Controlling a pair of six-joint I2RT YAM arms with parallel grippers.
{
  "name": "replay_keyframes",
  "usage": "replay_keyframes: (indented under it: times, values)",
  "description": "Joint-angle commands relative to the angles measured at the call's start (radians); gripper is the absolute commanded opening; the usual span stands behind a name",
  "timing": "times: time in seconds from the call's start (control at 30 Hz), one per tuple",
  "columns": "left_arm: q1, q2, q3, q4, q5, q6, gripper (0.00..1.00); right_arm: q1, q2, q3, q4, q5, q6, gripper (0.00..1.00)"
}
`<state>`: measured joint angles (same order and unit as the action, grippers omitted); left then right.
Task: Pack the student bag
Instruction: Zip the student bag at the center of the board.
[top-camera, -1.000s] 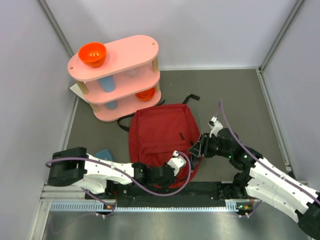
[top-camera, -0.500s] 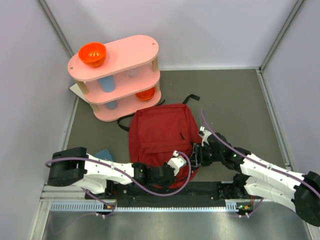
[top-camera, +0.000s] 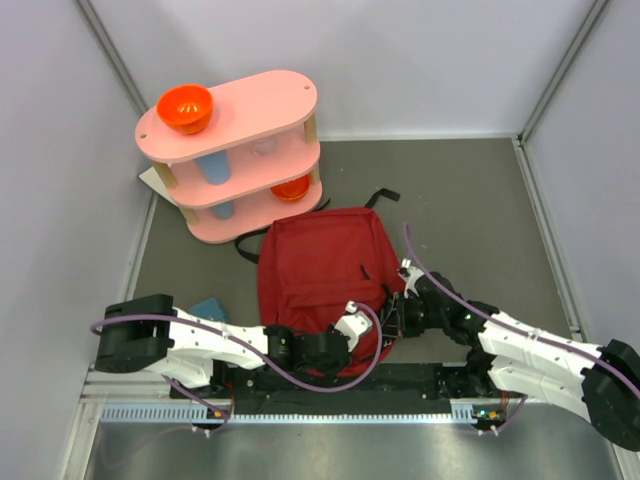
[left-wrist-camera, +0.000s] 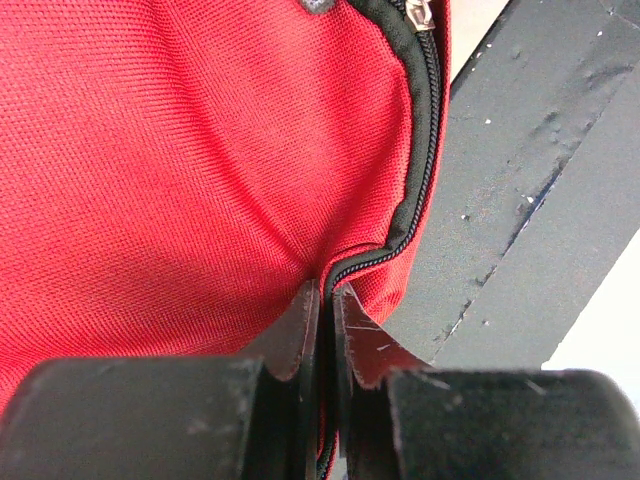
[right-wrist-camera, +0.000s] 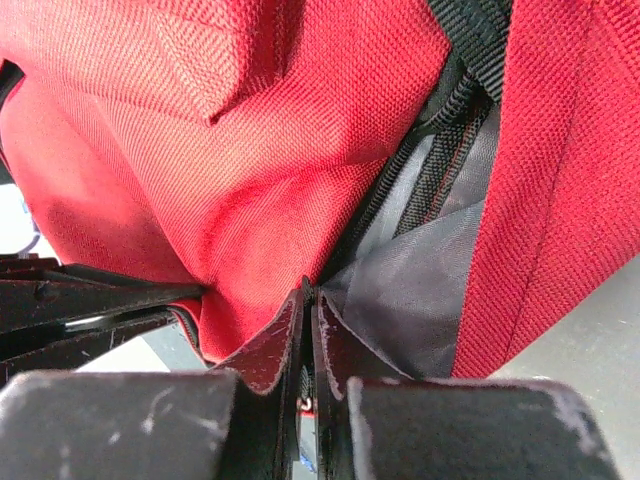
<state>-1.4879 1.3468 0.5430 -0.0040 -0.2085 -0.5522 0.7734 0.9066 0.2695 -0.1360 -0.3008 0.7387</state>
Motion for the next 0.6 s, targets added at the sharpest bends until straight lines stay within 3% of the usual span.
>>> replay_keyframes:
  times: [0.0,0.27,0.57]
  values:
    - [-0.009,-0.001,-0.009,0.022,0.004,-0.022,0.00,0.010,-0.031,-0.003,0.069,0.043,0.045,0.00]
    - [-0.011,-0.024,-0.032,0.010,-0.002,-0.032,0.00,0.010,-0.221,0.016,0.026,0.290,0.097,0.00]
    - [-0.012,-0.063,-0.054,0.015,0.032,-0.028,0.00,0.010,-0.221,0.011,0.065,0.434,0.113,0.00]
